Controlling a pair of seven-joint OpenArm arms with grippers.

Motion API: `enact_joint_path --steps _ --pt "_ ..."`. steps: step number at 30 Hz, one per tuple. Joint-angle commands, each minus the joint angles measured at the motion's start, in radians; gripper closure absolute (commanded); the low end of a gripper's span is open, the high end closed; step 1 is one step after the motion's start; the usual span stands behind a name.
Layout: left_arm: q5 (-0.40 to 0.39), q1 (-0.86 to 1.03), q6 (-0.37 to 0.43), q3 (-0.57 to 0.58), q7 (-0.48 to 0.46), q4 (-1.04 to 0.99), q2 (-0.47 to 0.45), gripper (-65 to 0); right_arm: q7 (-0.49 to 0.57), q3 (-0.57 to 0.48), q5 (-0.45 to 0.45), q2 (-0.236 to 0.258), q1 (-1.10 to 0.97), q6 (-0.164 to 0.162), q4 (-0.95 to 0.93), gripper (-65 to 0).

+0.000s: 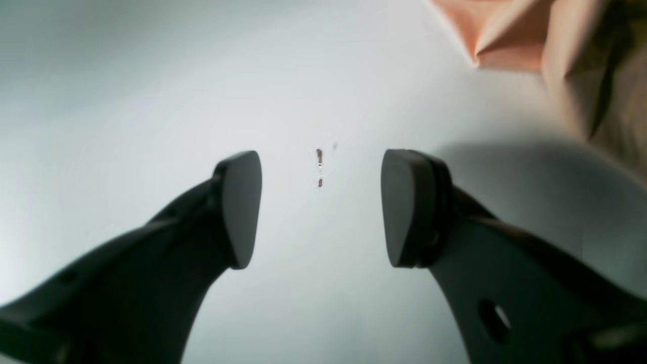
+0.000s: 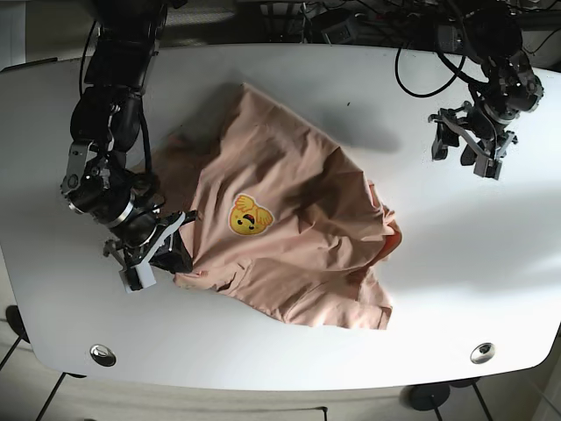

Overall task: Fold the T-shirt properly
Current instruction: 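Grasp the shirt's hem corners with both grippers, then lift the shirt with both grippers and drop it flatter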

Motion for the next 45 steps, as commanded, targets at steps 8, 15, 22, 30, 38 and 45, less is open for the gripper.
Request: enact_joint_path --steps 8,15,22,30,38,45 --pt "0.298 -0.042 0.009 0.273 -0.336 0.014 0.108 -35.8 0.016 0.002 0.017 0.03 0.02 0.004 0.046 -2.1" --pt "0.432 -0.088 0.026 0.415 -0.425 -0.098 0.114 -39.3 0.019 0.002 0.016 0.035 0.021 0.005 0.045 -2.2" --pt "0.43 -0.139 0.11 0.417 -0.429 -0.23 0.109 -43.3 0.019 0.002 0.022 0.035 0.02 0.005 0.045 -2.2" --pt "0.436 -0.253 0.106 0.448 -0.431 -0.417 0.108 -35.8 0.021 0.002 0.019 0.036 0.02 0.005 0.045 -2.2" --pt "0.438 -0.248 0.107 0.445 -0.403 -0.164 0.057 0.0 0.022 0.074 0.014 0.069 0.103 0.005 0.042 -2.2" --pt "0.432 -0.431 0.106 0.446 -0.087 0.128 -0.009 -2.8 0.018 0.047 0.016 0.115 0.271 0.005 0.037 -2.2"
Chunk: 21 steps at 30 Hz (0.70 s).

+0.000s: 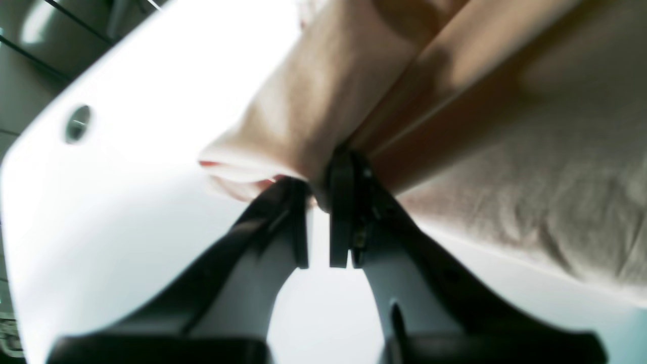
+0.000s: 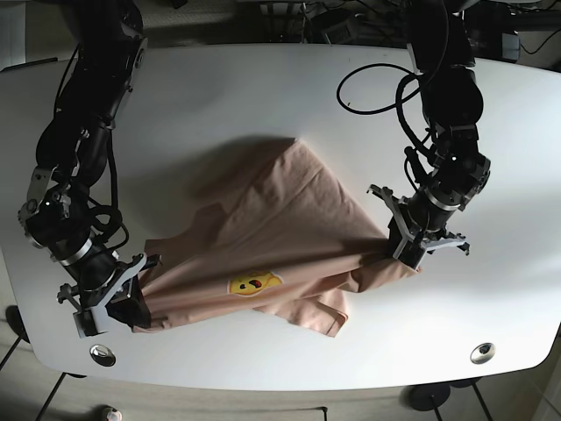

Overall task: Fold the T-shirt properly
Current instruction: 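Lift the shirt with both grippers and drop it flatter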

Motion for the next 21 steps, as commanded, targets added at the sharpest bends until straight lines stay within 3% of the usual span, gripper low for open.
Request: enact_joint_path --steps 1,5,8,11,15,19,21 --pt "-0.003 -0.109 0.002 -0.002 0.045 0.047 -0.032 -2.8 0.038 -0.028 0.013 0.028 0.096 -0.005 0.017 -2.2" --pt "0.005 -0.352 -0.067 0.004 0.165 0.025 -0.046 -2.8 0.038 -0.074 0.011 0.044 0.257 -0.006 -0.053 -2.2" --pt "0.005 -0.6 -0.079 0.05 0.271 -0.053 -0.107 -2.9 0.037 -0.079 0.011 0.044 0.441 -0.006 -0.164 -2.2" --pt "0.005 -0.708 -0.079 0.105 0.314 -0.105 -0.147 -3.1 0.037 -0.075 0.011 0.061 0.505 -0.005 -0.193 -2.2" --pt "0.005 -0.679 -0.079 0.151 0.325 -0.127 -0.158 -3.1 0.037 -0.072 0.021 0.078 0.429 -0.006 -0.188 -2.2" --pt "0.005 -0.451 -0.079 0.187 0.319 -0.101 -0.159 -3.1 0.043 -0.022 0.021 0.075 0.163 -0.006 -0.067 -2.2" --pt "0.001 -0.329 -0.079 0.207 0.3 -0.096 -0.142 -3.1 0.044 0.01 0.017 0.049 0.017 -0.003 -0.014 -2.2"
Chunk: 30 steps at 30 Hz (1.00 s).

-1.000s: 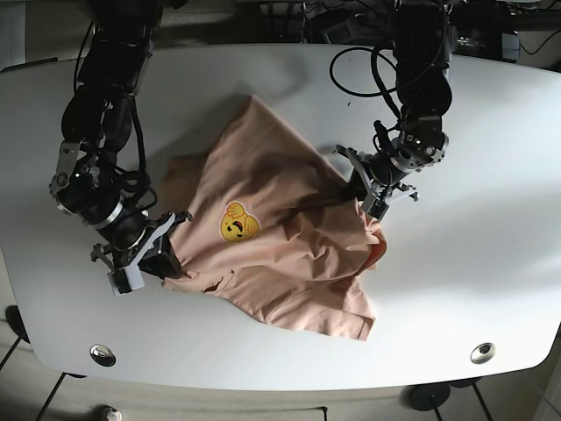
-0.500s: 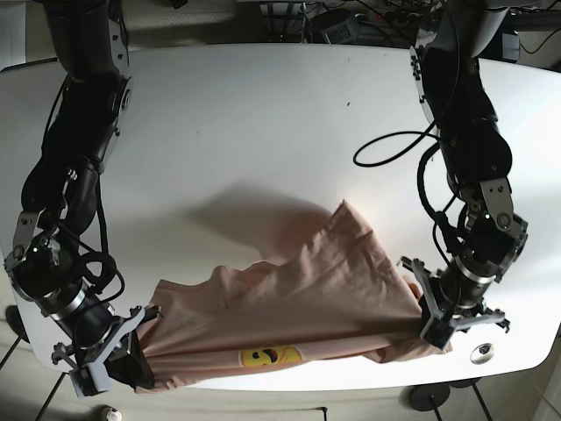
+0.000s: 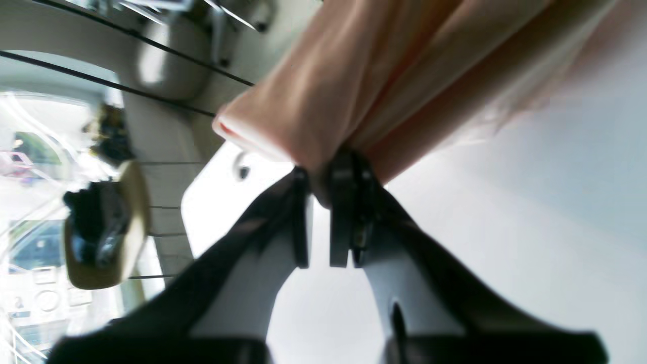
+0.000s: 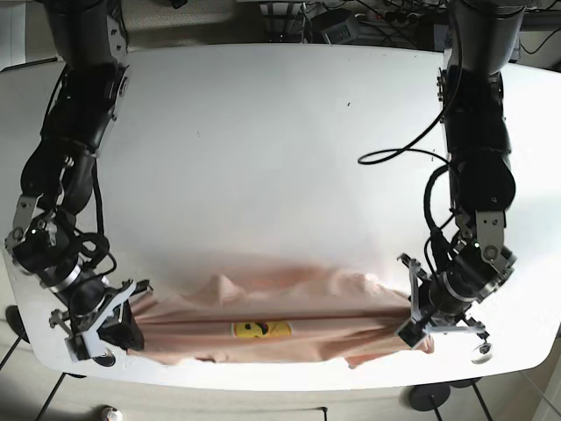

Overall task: Fold the T-shirt properly
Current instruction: 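Lift the shirt with both grippers and drop it flatter, then grasp the shirt's sleeve end with the left gripper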

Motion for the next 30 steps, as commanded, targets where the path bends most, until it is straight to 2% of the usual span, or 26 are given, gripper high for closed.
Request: enact_joint_path --steps 1,3,8,10,12,13,14,16,18,23,26,30 --pt "0.029 0.053 0.012 -0.006 -0.041 0.021 0.012 -3.1 0.038 0.051 -0.007 -0.01 -0.068 -0.008 0.067 -2.2" --pt "0.026 0.184 0.015 -0.003 -0.13 0.025 0.023 -3.1 0.038 0.119 -0.004 -0.029 -0.207 -0.006 0.118 -2.2" --pt "0.029 0.303 0.015 -0.006 -0.151 0.078 0.098 -4.0 0.038 0.183 -0.002 -0.027 -0.397 -0.004 0.178 -2.2" --pt "0.026 0.336 0.017 -0.006 -0.151 0.101 0.116 -11.9 0.057 0.193 -0.002 -0.027 -0.44 -0.004 0.178 -2.2" --pt "0.023 0.359 0.017 -0.008 -0.151 0.145 0.139 -24.4 0.09 0.193 -0.002 -0.027 -0.47 -0.004 0.179 -2.2" --pt "0.021 0.385 0.017 -0.008 -0.153 0.193 0.15 -33.2 0.106 0.193 -0.002 -0.027 -0.485 -0.004 0.181 -2.2" --pt "0.02 0.396 0.017 -0.008 -0.153 0.219 0.156 -38.1 0.109 0.193 -0.002 -0.027 -0.485 -0.004 0.181 -2.2" --pt "0.018 0.399 0.012 -0.008 -0.153 0.259 0.164 -42.4 0.107 0.193 -0.002 -0.029 -0.485 -0.004 0.181 -2.2" --pt "-0.002 0.392 0.012 -0.014 -0.153 0.271 0.164 -41.4 0.107 0.193 -0.002 -0.029 -0.485 -0.004 0.181 -2.2" --pt "-0.181 0.308 0.02 -0.201 -0.151 0.237 0.162 -41.7 0.109 0.193 -0.002 -0.032 -0.485 -0.004 0.181 -2.2" --pt "-0.183 0.218 0.023 -0.306 -0.151 0.104 0.162 -41.7 0.109 0.202 -0.007 -0.057 -0.485 -0.004 0.181 -2.2" --pt "-0.187 0.101 0.08 -0.422 -0.177 -0.145 0.156 -41.7 0.109 0.202 -0.002 -0.057 -0.485 -0.004 0.181 -2.2"
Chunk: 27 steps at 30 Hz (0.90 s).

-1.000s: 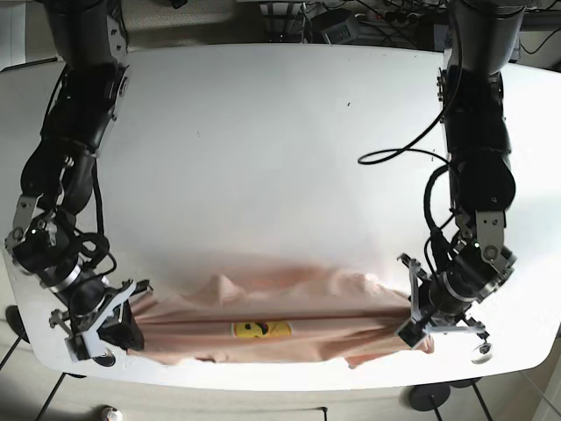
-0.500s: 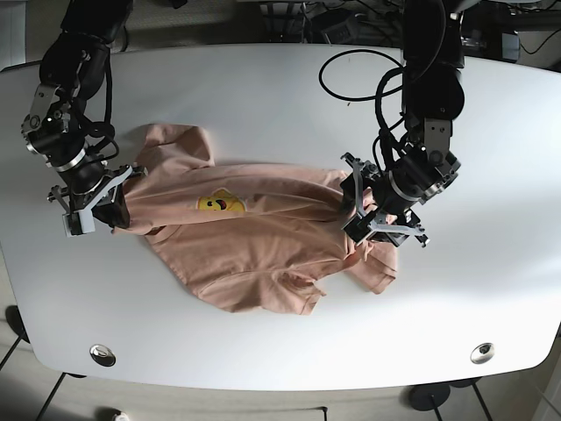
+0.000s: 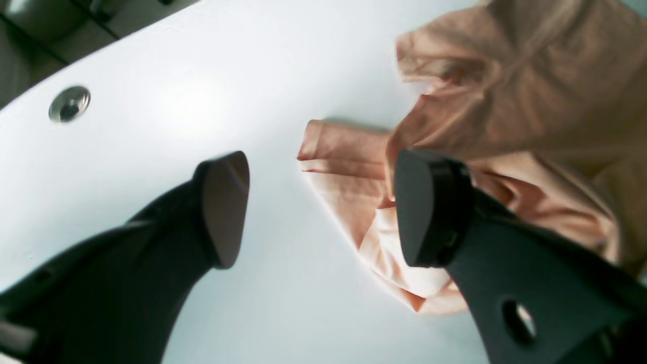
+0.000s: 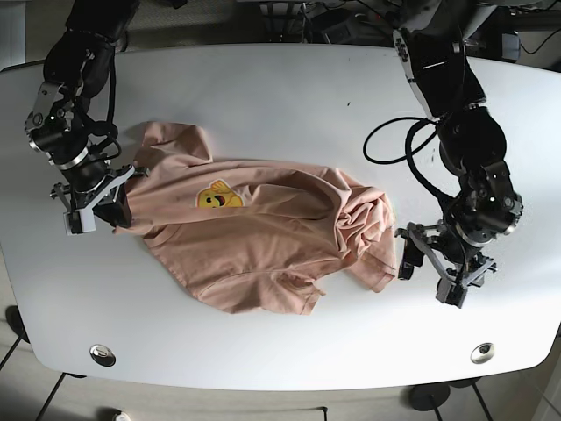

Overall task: Fold the T-shirt properly
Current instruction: 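Grasp the shirt's sleeve end with the left gripper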

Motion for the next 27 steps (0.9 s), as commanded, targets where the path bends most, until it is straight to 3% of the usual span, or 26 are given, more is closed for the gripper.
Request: enact_joint_path --steps 1,7,11,18,27 --pt "-0.012 -0.077 0.016 -0.026 -0.073 -0.126 -0.016 -41.7 0.03 0.007 0.012 0.016 0.014 -0.001 0.022 -2.2" --pt "-0.015 -0.174 0.065 0.032 -0.322 -0.562 -0.096 -41.9 0.03 0.008 0.012 0.016 0.014 -0.001 0.022 -2.2" --pt "-0.013 -0.227 0.068 0.034 -0.417 -0.792 -0.094 -41.9 0.03 0.008 0.012 0.016 0.014 -0.001 0.022 -2.2" --pt "-0.016 -0.264 0.068 0.032 -0.486 -1.013 -0.063 -41.9 0.03 0.015 0.012 0.014 0.014 -0.001 0.022 -2.2" --pt "-0.012 -0.267 0.085 0.034 -0.486 -1.056 0.003 -39.6 0.03 0.015 0.013 0.014 0.014 -0.001 0.022 -2.2"
